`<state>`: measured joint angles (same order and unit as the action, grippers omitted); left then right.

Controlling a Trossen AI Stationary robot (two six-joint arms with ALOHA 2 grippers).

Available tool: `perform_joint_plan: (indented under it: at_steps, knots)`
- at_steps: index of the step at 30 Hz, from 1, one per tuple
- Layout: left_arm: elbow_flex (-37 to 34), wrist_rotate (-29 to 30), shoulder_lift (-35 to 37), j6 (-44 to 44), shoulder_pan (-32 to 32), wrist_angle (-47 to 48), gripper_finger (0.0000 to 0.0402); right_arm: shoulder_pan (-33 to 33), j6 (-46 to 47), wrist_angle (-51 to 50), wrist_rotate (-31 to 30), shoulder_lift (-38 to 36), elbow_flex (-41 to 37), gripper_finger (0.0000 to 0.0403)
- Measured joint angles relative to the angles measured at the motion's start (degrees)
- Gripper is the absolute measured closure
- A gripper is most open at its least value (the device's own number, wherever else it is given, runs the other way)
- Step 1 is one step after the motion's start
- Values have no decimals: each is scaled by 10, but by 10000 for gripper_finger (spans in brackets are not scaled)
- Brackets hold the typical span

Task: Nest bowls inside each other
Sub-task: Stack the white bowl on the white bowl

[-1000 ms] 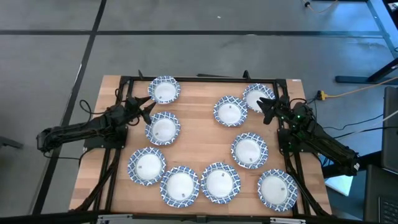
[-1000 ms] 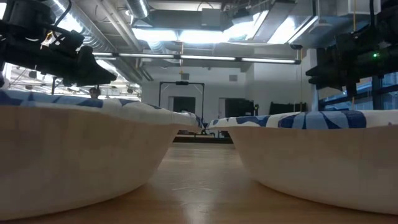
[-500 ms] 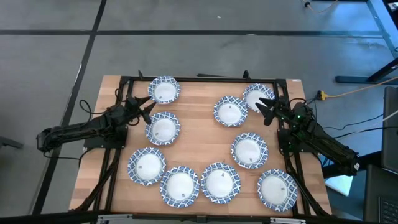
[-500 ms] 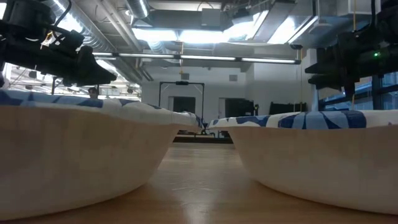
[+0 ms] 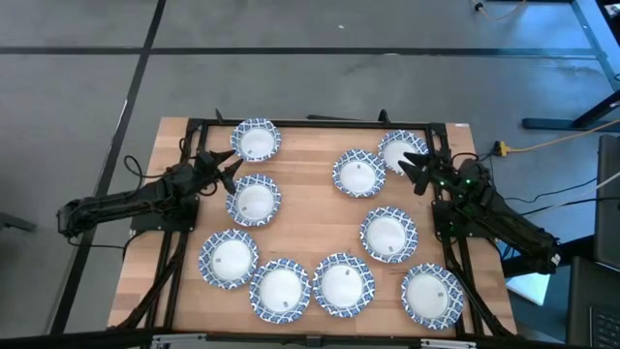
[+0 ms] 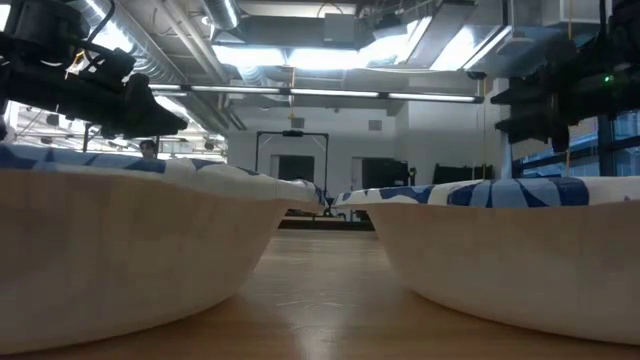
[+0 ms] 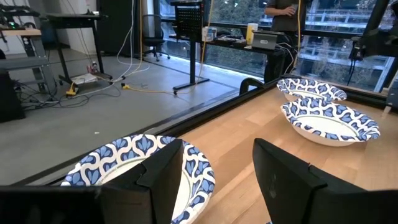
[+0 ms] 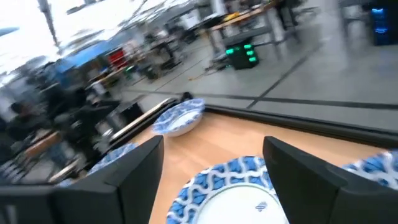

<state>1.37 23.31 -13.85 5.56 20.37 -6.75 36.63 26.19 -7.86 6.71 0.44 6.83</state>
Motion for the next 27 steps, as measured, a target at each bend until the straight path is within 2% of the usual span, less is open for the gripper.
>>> perform_joint_plan:
  at_steps: [3,9,14,21,27]
  knots:
    - [0,0,0,0,0,0,211,-8,-18,-31,22,11,39,133]
    - [0,0,0,-1,0,-1,211,-28,-84,-153,13,70,137,135]
    - [0,0,0,-1,0,-1,211,-35,-107,-267,-26,160,212,135]
    - [0,0,0,-1,0,-1,211,-35,-67,-344,-108,306,274,135]
    - [0,0,0,-2,0,-1,211,-38,-72,-400,-117,426,280,135]
